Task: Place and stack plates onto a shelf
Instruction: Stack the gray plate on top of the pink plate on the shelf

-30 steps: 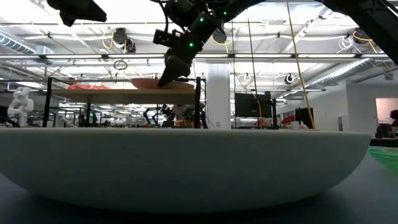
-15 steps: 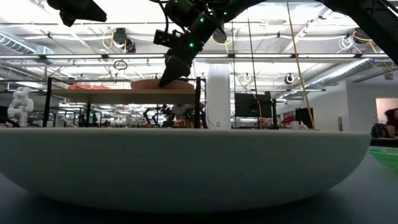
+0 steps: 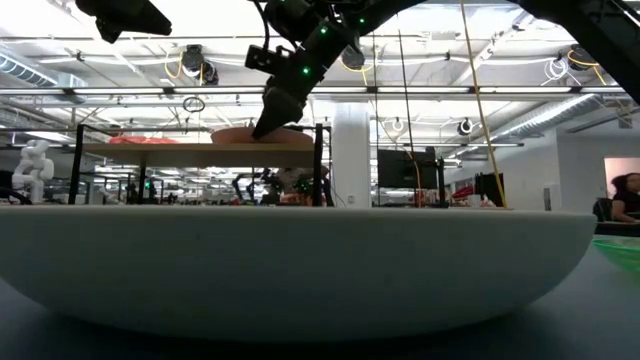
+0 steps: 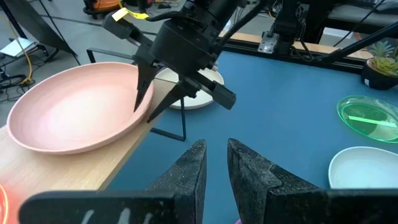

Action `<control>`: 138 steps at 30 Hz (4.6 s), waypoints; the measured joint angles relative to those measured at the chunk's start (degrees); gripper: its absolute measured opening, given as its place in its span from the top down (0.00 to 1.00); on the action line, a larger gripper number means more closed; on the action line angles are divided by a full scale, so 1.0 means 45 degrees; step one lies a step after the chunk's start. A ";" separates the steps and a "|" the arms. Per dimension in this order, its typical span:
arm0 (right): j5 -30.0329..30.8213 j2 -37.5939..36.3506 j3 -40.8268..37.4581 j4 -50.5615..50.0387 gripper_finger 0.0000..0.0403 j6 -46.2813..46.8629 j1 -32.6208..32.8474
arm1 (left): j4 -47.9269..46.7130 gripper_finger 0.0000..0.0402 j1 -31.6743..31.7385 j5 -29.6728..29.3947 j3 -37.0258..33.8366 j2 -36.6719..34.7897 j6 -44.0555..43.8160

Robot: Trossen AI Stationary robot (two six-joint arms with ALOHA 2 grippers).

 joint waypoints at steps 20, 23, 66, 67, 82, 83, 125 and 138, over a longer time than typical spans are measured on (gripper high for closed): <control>0.0660 -0.2895 0.0015 -0.2954 0.70 0.2595 0.1306 | 0.0071 0.82 0.0000 0.0015 -0.0248 0.0000 -0.0014; 0.0657 -0.3483 0.0015 -0.4034 0.70 0.3657 0.1617 | 0.0071 0.82 0.0002 0.0014 -0.0248 0.0000 -0.0015; -0.0775 -1.0093 -1.2740 0.3636 0.71 0.7246 0.7755 | 0.1033 0.82 0.0002 0.0135 -0.0253 0.1715 0.0085; -0.0778 -1.0093 -1.2740 0.3606 0.71 0.7247 0.7830 | 0.1054 0.82 0.0000 0.0155 -0.0253 0.1798 0.0003; -0.1455 -0.8033 -1.2726 0.4517 0.71 0.7195 0.8653 | 0.1067 0.82 -0.0570 0.0478 -0.0253 0.3165 -0.0251; -0.1538 -0.7895 -1.2726 0.4622 0.71 0.7225 0.8655 | 0.1057 0.82 -0.0645 0.0478 -0.0253 0.3202 -0.0248; -0.3386 -0.3672 -1.0851 0.5317 0.68 0.4228 0.9836 | 0.1368 0.82 -0.2259 0.0330 -0.0253 0.4867 -0.1478; -0.2910 -0.3677 -1.0836 0.4161 0.81 0.1629 0.9486 | 0.1363 0.82 -0.2259 0.0330 -0.0253 0.4867 -0.1377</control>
